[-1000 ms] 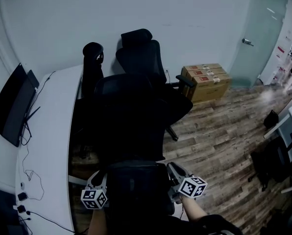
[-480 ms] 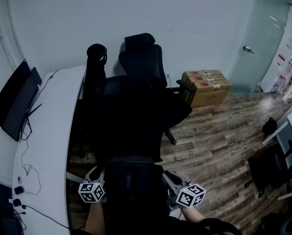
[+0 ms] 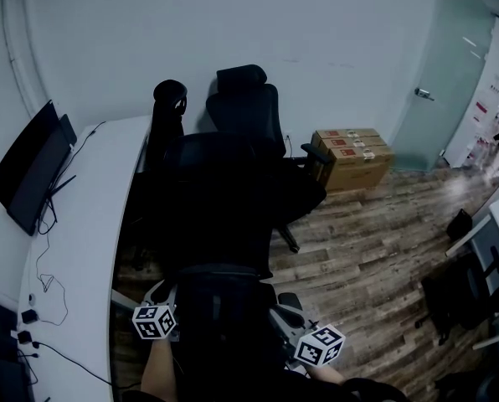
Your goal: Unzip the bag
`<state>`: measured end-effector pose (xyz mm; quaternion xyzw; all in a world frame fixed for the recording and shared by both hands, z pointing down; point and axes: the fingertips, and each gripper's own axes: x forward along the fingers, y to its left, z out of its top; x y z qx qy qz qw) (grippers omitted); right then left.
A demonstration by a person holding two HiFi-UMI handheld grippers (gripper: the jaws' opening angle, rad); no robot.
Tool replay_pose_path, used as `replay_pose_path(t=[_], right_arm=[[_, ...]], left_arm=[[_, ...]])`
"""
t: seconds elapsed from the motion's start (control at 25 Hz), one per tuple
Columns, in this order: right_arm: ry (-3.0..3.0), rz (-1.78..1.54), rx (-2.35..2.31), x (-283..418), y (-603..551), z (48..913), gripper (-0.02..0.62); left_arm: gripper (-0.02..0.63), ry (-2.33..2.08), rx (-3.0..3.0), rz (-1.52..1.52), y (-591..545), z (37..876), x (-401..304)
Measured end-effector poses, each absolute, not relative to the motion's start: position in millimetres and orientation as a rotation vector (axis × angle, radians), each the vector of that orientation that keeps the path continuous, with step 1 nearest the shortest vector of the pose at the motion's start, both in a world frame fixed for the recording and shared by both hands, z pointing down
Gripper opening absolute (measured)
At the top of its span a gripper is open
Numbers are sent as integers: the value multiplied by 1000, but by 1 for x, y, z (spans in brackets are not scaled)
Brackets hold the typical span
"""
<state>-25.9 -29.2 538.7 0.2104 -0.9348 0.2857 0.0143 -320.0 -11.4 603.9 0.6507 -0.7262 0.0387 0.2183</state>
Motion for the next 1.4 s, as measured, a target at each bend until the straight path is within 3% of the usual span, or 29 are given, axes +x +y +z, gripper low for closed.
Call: replay_pose_path(t=[1.4], right_arm=[[-2876, 846, 604, 3, -12, 552, 46]], left_arm=[[114, -2067, 1738, 110, 2, 607, -305]])
